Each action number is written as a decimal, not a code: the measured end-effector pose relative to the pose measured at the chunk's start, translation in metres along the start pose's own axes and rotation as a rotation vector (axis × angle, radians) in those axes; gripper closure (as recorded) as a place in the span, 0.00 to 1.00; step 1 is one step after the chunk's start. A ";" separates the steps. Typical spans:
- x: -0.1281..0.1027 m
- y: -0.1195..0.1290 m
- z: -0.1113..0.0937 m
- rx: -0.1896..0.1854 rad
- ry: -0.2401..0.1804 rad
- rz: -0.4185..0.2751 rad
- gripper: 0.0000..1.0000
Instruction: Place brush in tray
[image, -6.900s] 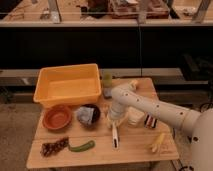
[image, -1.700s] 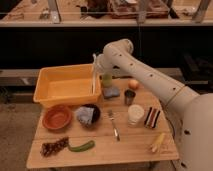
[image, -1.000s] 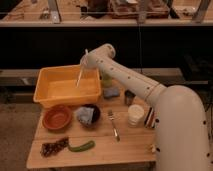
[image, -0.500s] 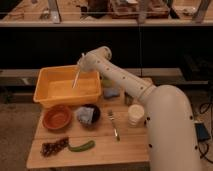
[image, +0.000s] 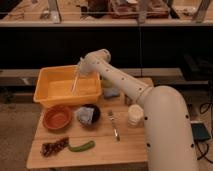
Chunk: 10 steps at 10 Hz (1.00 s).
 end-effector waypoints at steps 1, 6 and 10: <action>-0.002 0.003 0.001 -0.006 -0.005 0.002 0.26; -0.003 0.007 -0.009 -0.008 -0.026 0.010 0.20; 0.013 0.007 -0.035 0.014 -0.057 -0.001 0.20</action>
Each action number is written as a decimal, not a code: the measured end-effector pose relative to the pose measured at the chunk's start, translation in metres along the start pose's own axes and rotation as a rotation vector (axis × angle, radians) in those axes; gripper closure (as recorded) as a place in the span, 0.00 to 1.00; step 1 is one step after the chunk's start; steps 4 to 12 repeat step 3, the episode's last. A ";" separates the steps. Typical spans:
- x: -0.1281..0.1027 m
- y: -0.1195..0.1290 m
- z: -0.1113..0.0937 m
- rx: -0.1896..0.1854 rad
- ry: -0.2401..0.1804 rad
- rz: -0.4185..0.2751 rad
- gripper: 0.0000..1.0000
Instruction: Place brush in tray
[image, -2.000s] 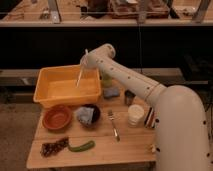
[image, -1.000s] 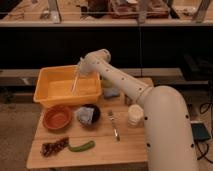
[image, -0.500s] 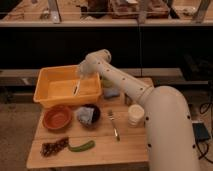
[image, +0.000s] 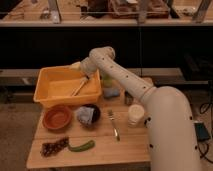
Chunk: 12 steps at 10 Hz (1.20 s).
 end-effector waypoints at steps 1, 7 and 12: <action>0.006 -0.003 -0.012 0.005 0.003 -0.012 0.20; 0.009 -0.002 -0.016 0.005 0.004 -0.015 0.20; 0.009 -0.002 -0.016 0.005 0.004 -0.015 0.20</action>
